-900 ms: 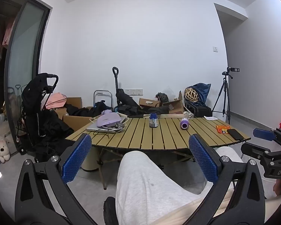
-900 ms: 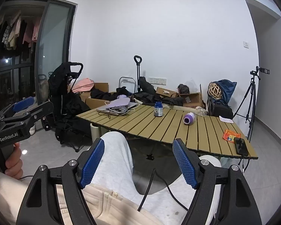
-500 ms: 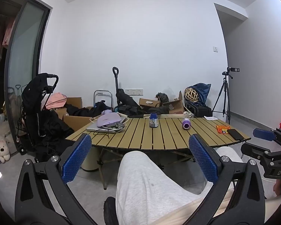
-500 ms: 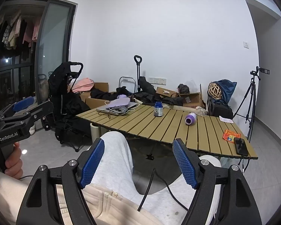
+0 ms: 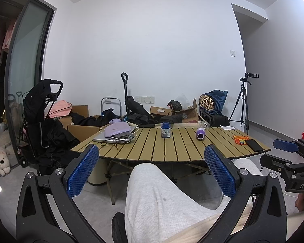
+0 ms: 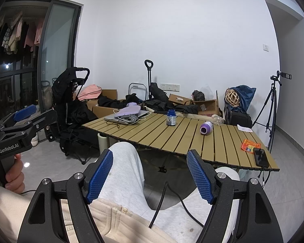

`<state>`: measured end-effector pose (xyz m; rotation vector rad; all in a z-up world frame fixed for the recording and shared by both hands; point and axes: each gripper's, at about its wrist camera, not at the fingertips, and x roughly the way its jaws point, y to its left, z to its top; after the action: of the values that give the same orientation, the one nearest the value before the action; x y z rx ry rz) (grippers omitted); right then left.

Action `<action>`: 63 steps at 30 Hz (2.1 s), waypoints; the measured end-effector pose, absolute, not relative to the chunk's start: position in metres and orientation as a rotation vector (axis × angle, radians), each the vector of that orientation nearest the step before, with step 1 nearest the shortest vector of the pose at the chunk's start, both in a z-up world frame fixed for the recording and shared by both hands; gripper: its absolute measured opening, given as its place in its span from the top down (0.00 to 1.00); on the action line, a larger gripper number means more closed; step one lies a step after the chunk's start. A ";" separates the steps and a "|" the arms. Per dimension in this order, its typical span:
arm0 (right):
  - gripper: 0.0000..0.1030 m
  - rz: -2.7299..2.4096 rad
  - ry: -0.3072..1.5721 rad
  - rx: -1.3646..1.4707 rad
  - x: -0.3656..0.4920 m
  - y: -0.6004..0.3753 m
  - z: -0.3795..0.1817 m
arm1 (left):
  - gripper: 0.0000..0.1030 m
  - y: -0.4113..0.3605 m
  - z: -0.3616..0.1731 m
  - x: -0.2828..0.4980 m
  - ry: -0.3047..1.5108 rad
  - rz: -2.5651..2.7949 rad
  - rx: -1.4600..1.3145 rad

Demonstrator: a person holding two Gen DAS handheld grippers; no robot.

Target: Flip cup upright

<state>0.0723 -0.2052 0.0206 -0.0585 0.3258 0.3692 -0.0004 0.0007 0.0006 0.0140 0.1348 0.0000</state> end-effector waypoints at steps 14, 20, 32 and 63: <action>0.22 0.370 0.328 -0.056 0.073 -0.205 0.019 | 0.00 0.003 0.001 0.001 0.135 0.001 0.013; 0.22 0.370 0.327 -0.056 0.073 -0.204 0.019 | 0.00 0.003 0.001 0.001 0.135 0.001 0.014; 0.22 0.369 0.327 -0.056 0.073 -0.203 0.017 | 0.00 0.001 -0.006 0.002 0.137 0.002 0.014; 0.22 0.370 0.329 -0.056 0.074 -0.204 0.019 | 0.00 0.002 -0.005 0.002 0.138 0.001 0.015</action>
<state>0.0738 -0.2044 0.0192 -0.0559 0.3286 0.3698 0.0016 0.0022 -0.0054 0.0147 0.1376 0.0013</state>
